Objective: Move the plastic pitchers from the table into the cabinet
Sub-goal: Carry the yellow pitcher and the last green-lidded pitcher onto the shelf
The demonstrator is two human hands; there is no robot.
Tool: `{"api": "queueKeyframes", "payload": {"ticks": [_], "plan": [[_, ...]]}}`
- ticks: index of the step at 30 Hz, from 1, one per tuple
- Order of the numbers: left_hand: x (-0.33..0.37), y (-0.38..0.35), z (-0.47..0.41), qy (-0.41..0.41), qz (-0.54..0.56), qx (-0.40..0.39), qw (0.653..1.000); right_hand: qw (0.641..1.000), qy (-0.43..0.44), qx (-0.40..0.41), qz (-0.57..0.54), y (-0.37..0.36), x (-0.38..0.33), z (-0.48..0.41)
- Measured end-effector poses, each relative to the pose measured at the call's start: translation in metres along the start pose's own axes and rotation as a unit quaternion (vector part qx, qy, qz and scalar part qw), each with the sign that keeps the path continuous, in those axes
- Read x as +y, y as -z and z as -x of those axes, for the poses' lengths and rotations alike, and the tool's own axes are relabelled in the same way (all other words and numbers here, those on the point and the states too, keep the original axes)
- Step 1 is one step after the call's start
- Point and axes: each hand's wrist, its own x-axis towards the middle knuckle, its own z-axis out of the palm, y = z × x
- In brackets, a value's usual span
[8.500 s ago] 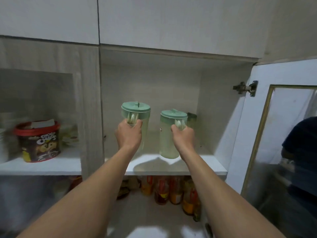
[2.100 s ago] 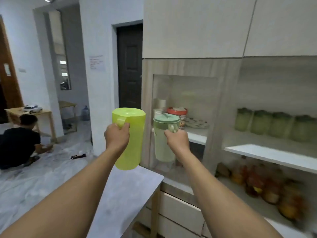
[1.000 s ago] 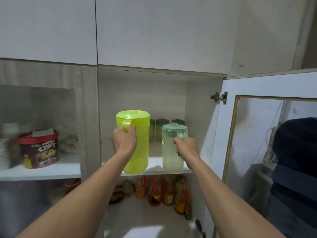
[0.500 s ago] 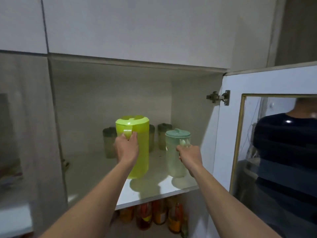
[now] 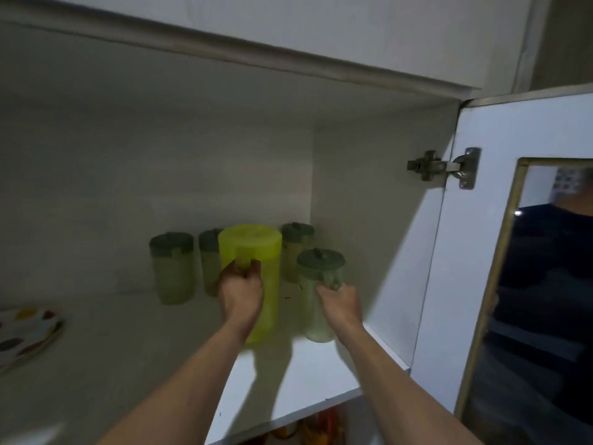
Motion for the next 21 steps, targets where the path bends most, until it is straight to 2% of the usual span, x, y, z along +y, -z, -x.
{"api": "queueKeyframes", "payload": {"ticks": [3, 7, 11, 21], "plan": [[-0.015, -0.022, -0.018, -0.009, -0.067, -0.001, 0.998, 1.000, -0.010, -0.014, 0.005, -0.013, 0.010, -0.031], [-0.021, -0.047, -0.034, -0.002, -0.049, 0.013, 0.999, 0.999, 0.011, -0.016, 0.032, -0.028, 0.019, -0.065], [-0.019, -0.063, -0.041, -0.041, -0.052, 0.035, 0.997, 0.999, 0.003, -0.014, 0.045, -0.042, 0.019, -0.090], [-0.025, -0.076, -0.056, -0.047, -0.052, 0.005, 0.997, 0.995, 0.003, -0.058, 0.086, -0.055, 0.026, -0.118]]}}
